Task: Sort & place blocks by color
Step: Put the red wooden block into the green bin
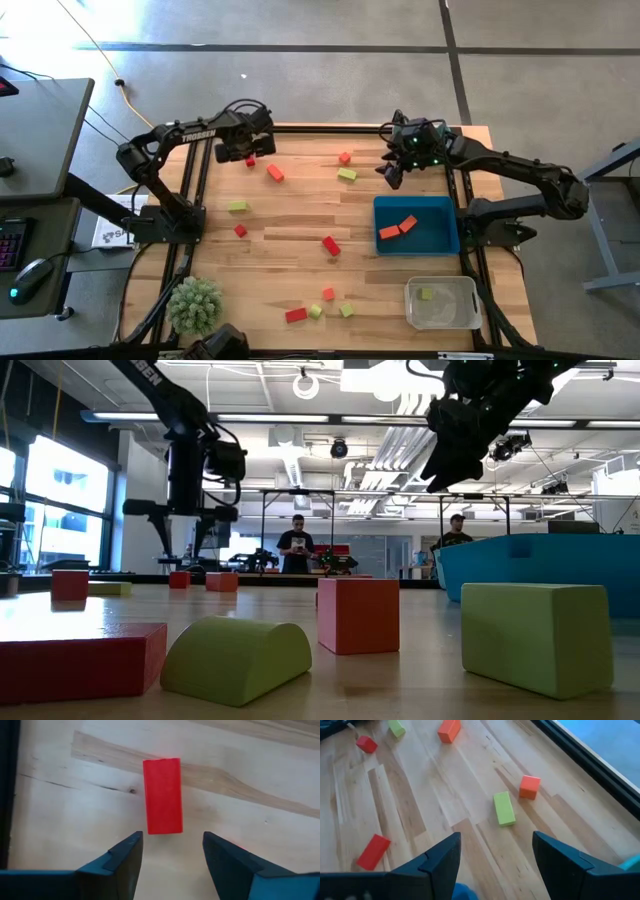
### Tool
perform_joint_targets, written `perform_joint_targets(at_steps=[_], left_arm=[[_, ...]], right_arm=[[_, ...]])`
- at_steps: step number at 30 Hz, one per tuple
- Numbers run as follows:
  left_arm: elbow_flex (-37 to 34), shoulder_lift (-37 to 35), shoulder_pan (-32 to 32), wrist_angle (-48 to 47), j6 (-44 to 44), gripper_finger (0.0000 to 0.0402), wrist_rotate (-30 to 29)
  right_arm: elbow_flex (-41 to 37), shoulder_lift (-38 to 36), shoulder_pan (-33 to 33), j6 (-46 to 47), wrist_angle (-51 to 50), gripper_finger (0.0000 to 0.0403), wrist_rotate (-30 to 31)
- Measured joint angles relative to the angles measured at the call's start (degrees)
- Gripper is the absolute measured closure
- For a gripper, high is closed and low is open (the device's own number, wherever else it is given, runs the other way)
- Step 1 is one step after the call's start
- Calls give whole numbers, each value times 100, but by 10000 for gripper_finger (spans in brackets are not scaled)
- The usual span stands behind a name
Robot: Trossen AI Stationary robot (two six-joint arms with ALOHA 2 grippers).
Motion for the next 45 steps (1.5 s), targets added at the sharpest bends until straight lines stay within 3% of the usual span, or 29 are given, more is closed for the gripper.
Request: perform_joint_targets(at_steps=[27, 34, 45], left_arm=[[-76, 16, 177, 234, 201, 206, -363], [-76, 590, 214, 328, 297, 206, 8], [-78, 942, 214, 471, 300, 209, 6]], right_arm=[[0, 4, -11, 18, -2, 171, -17], [0, 4, -9, 118, -4, 171, -66], [0, 4, -9, 171, -66, 171, -262]])
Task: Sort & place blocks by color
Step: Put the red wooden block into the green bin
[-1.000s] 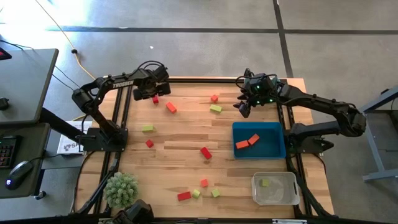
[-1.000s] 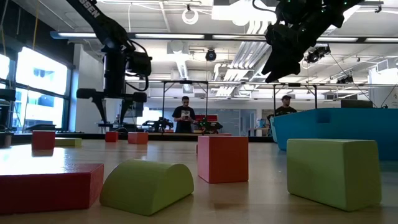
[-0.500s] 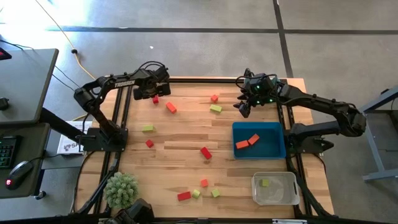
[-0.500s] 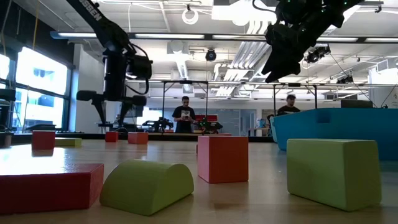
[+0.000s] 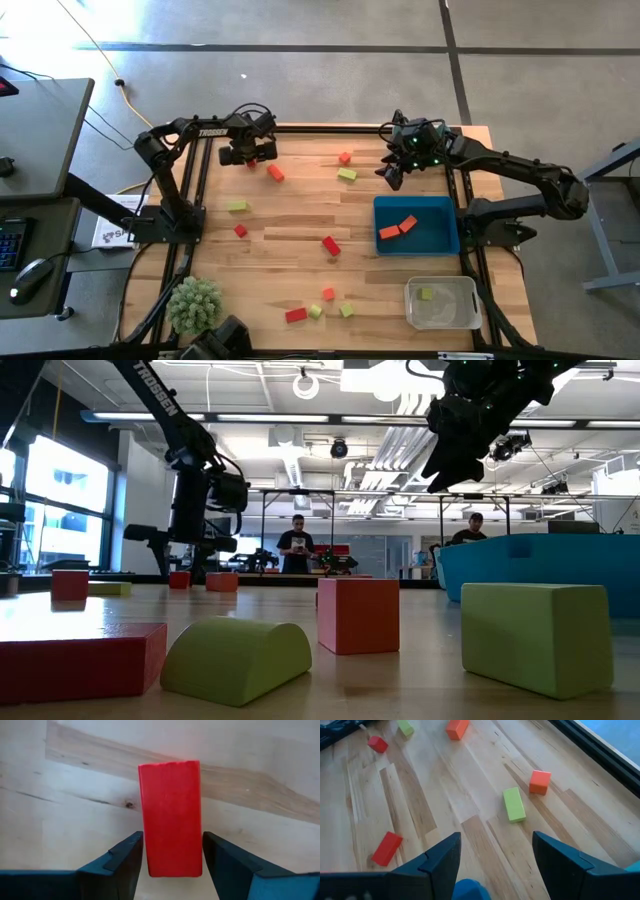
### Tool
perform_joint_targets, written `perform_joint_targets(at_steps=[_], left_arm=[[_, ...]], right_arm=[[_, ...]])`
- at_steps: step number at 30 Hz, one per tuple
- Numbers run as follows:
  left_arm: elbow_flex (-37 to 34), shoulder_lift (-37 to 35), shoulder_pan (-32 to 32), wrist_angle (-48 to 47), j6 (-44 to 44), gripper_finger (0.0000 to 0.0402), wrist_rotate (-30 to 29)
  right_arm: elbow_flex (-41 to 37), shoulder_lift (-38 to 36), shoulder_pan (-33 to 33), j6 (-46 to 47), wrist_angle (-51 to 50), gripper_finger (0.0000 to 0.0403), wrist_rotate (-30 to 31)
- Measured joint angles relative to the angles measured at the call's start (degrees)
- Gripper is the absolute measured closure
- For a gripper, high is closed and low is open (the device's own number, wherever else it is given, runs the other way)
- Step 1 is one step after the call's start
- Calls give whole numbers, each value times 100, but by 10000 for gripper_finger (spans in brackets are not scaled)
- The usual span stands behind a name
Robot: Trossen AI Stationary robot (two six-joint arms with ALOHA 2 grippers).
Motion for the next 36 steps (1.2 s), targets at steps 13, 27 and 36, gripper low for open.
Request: perform_joint_targets(at_steps=[13, 27, 36], left_arm=[[9, -18, -34, 41, 857, 297, -112], [151, -476, -379, 59, 2748, 295, 1164], [557, -1042, -739, 46, 3754, 293, 1645]], right_arm=[[0, 0, 0, 149, 80, 171, 70], [0, 0, 0, 1267, 812, 171, -282], [2, 0, 41, 2679, 2111, 171, -322]])
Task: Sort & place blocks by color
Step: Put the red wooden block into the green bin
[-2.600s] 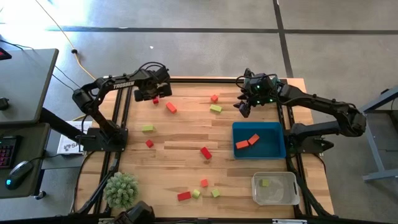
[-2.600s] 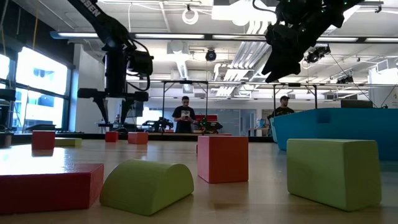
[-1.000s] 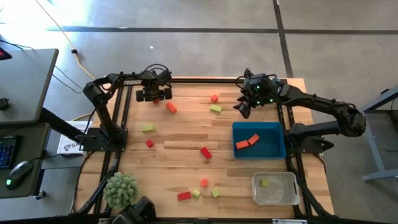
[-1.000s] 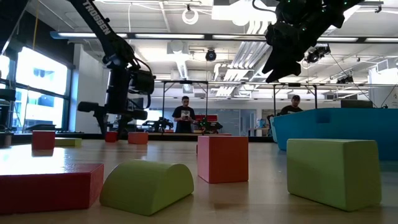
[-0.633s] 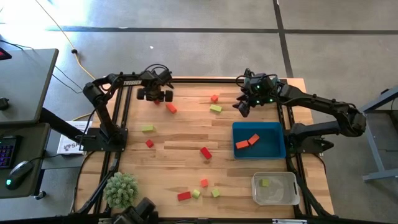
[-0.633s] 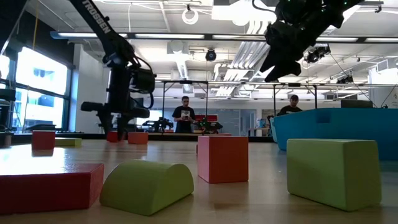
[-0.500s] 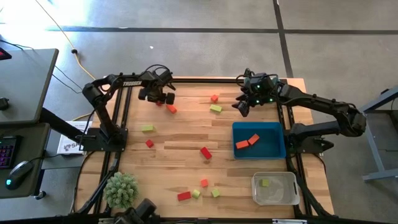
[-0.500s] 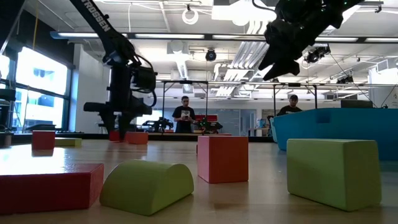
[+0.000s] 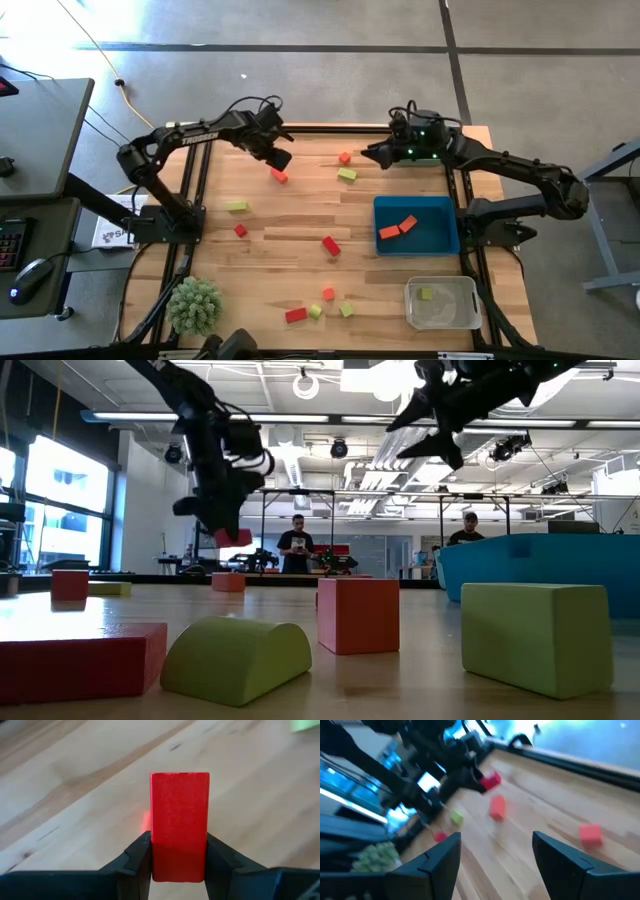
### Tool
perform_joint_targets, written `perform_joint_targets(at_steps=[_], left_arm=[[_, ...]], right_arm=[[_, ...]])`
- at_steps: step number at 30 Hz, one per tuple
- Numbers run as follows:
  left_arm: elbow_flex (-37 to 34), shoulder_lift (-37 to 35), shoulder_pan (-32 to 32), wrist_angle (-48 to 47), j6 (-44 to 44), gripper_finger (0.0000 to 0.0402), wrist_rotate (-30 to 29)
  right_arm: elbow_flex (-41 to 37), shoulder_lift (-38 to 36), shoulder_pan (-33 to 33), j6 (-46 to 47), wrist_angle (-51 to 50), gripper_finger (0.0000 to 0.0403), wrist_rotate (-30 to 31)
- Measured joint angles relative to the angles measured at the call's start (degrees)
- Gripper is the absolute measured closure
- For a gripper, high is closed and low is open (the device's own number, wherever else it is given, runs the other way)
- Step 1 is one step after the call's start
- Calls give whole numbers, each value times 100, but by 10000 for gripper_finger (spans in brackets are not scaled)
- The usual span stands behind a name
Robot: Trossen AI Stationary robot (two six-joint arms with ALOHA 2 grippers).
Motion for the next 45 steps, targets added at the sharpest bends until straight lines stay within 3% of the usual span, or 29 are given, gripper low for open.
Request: perform_joint_targets(at_steps=[8, 15, 30, 45], left_arm=[[493, -368, -169, 71, 655, 292, 1060], [906, -436, -485, 548, 1126, 292, 2290], [1207, -438, -1520, 1650, 1624, 293, 2592], [1207, -438, -2050, 3331, 1618, 292, 2514]], right_arm=[[2, 17, 351, 112, 1419, 171, 240], [4, 20, 708, -310, 1976, 171, 594], [4, 22, 1327, -1369, 2046, 171, 665], [4, 22, 1360, -1440, 2659, 171, 411]])
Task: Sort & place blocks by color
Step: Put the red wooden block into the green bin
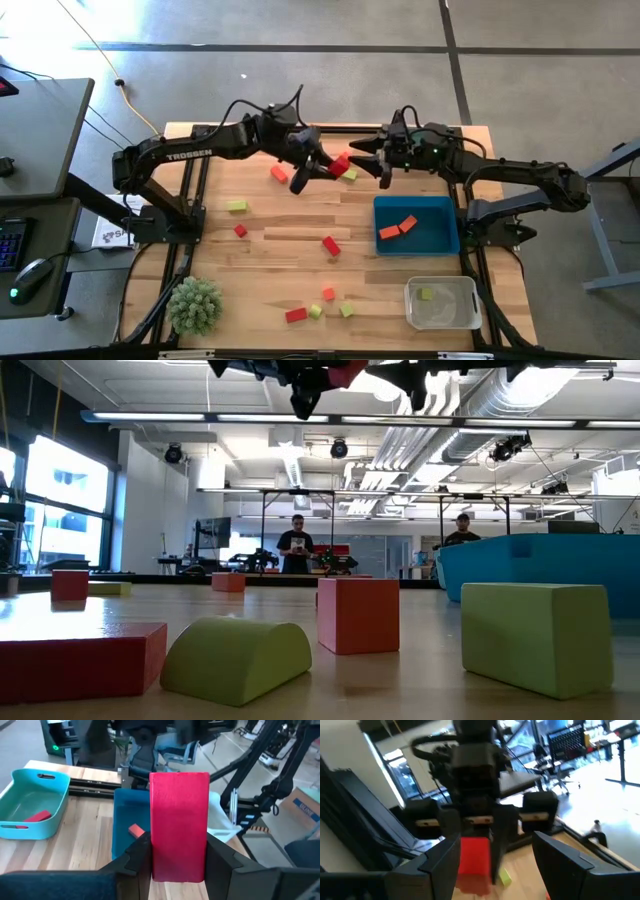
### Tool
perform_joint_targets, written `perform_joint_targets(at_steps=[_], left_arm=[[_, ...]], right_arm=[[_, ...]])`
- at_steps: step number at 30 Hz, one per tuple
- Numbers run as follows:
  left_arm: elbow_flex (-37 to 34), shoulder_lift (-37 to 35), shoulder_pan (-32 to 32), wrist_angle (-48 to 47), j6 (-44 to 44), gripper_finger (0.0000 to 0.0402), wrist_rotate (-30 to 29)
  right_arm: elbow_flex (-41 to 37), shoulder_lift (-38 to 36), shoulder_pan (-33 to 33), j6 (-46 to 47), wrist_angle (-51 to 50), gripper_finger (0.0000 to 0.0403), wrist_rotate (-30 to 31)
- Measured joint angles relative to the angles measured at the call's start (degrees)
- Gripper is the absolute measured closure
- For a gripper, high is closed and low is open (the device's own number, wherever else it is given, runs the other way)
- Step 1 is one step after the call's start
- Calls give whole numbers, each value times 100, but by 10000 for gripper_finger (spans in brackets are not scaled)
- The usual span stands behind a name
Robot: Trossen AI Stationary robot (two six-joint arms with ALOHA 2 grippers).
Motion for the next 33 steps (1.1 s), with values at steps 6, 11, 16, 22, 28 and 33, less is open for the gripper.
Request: perform_joint_targets(at_steps=[6, 11, 16, 22, 28, 33], left_arm=[[0, 0, 22, 265, -196, 292, -33], [0, 0, 19, 625, -410, 293, -255], [-2, 1, 23, 738, -417, 292, -327], [-2, 20, 24, 1285, -819, 292, -330], [-2, 23, 26, 1350, -884, 292, -338], [-2, 24, 24, 1343, -962, 292, -336]], right_arm=[[0, 0, 2, 16, 156, 171, -208], [0, 0, 2, 4, 161, 171, -207], [0, 0, 2, 2, 183, 171, -207], [0, 0, 2, 2, 274, 171, -83], [-2, 2, 2, 5, 444, 171, 172], [-9, 268, 2, 187, 978, 171, 184]])
